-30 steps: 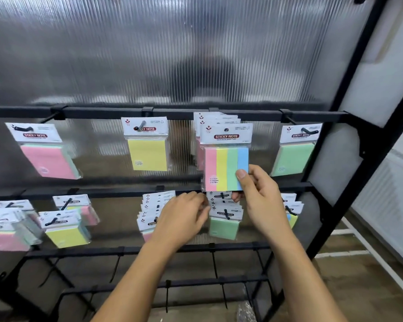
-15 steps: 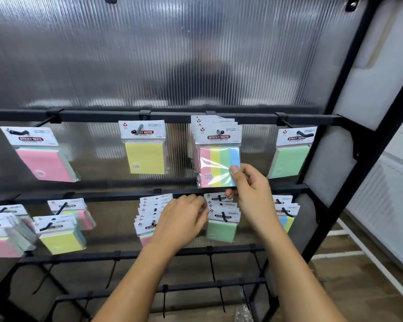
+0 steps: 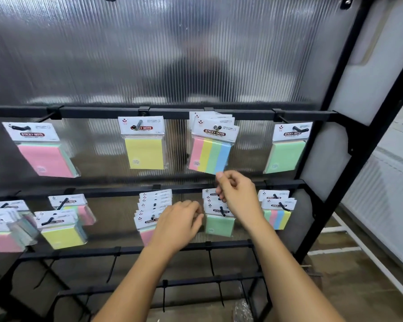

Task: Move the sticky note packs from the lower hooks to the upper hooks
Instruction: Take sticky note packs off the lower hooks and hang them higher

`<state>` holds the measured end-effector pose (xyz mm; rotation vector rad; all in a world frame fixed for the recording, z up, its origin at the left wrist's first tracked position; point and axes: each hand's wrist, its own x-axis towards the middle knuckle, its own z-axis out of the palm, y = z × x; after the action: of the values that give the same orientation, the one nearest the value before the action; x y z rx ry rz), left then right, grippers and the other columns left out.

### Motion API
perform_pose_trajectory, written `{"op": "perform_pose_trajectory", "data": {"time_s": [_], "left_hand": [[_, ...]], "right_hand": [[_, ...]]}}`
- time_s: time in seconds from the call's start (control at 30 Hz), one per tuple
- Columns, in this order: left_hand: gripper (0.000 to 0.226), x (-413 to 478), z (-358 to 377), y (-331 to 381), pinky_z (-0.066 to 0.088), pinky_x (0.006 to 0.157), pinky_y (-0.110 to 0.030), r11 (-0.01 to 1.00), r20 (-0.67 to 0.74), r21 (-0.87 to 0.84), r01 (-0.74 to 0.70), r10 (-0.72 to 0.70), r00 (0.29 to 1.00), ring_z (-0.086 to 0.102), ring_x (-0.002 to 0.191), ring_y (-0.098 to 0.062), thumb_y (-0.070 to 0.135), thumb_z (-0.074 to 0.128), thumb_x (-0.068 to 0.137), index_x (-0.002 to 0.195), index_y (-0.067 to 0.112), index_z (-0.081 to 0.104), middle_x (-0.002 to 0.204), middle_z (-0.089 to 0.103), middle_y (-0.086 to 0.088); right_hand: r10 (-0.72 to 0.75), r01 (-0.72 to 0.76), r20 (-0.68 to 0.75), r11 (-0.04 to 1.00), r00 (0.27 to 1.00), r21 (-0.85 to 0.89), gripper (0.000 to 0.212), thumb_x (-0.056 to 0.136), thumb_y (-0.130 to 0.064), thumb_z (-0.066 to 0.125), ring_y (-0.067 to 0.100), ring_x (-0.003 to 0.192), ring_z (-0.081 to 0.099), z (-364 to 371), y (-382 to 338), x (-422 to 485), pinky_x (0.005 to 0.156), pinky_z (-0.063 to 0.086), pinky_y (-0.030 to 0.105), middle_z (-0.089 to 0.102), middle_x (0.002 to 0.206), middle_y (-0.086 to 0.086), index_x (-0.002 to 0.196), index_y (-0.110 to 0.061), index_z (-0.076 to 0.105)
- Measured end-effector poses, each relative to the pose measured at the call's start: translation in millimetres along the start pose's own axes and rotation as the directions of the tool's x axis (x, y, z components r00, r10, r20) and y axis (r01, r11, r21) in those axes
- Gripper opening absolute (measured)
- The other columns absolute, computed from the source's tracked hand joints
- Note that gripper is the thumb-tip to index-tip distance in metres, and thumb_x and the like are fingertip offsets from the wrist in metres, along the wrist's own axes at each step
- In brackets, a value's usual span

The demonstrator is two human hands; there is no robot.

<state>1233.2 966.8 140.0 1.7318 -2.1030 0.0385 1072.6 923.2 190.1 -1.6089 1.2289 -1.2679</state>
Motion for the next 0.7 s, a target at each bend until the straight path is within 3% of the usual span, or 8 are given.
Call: {"op": "perform_pose_trajectory", "data": {"time_s": [0.13, 0.2, 0.33, 0.57, 0.7], "left_hand": [[0.014, -10, 13, 1, 0.045, 0.077, -0.033, 1.000, 0.019, -0.007, 0.007, -0.007, 1.000, 0.056, 0.089, -0.016, 0.039, 0.047, 0.093, 0.095, 0.028, 0.056, 0.091, 0.061, 0.011], [0.014, -14, 20, 1, 0.047, 0.077, -0.034, 1.000, 0.031, -0.007, 0.003, -0.003, 1.000, 0.057, 0.087, -0.016, 0.038, 0.048, 0.093, 0.094, 0.027, 0.056, 0.089, 0.061, 0.010], [0.014, -19, 32, 6, 0.047, 0.076, -0.034, 1.000, 0.055, -0.022, -0.017, 0.018, 0.998, 0.057, 0.086, -0.017, 0.035, 0.049, 0.093, 0.095, 0.025, 0.058, 0.089, 0.062, 0.009], [0.015, -14, 50, 37, 0.047, 0.080, -0.031, 0.993, 0.074, -0.092, -0.078, 0.085, 0.994, 0.058, 0.091, -0.013, 0.033, 0.049, 0.094, 0.100, 0.025, 0.060, 0.097, 0.064, 0.011], [0.014, -13, 60, 49, 0.048, 0.081, -0.031, 0.982, 0.093, -0.148, -0.118, 0.133, 0.987, 0.058, 0.092, -0.011, 0.032, 0.049, 0.094, 0.099, 0.025, 0.060, 0.095, 0.063, 0.012]], "right_hand": [[0.063, -0.061, 0.023, 0.995, 0.998, -0.073, 0.017, 0.093, -0.018, 0.060, 0.006, 0.053, 0.056, -1, 34, -22, 0.062, 0.050, 0.029, 0.066, 0.059, -0.006, 0.077, -0.023, 0.064], [0.097, -0.094, 0.036, 0.993, 0.995, -0.075, 0.017, 0.092, -0.019, 0.061, 0.007, 0.055, 0.057, -3, 51, -37, 0.065, 0.052, 0.034, 0.066, 0.059, -0.005, 0.077, -0.023, 0.065], [0.158, -0.149, 0.040, 0.974, 0.987, -0.173, 0.015, 0.091, -0.026, 0.063, 0.008, 0.057, 0.055, -13, 83, -59, 0.066, 0.051, 0.033, 0.066, 0.066, 0.002, 0.076, -0.023, 0.065], [0.207, -0.224, -0.092, 0.938, 0.974, -0.265, 0.014, 0.090, -0.025, 0.063, 0.024, 0.067, 0.062, -49, 103, -69, 0.070, 0.052, 0.034, 0.062, 0.065, 0.001, 0.078, -0.018, 0.066], [0.248, -0.286, -0.158, 0.908, 0.956, -0.306, 0.012, 0.090, -0.023, 0.062, 0.020, 0.075, 0.063, -63, 109, -74, 0.075, 0.050, 0.029, 0.069, 0.076, 0.004, 0.080, -0.019, 0.068]]}}
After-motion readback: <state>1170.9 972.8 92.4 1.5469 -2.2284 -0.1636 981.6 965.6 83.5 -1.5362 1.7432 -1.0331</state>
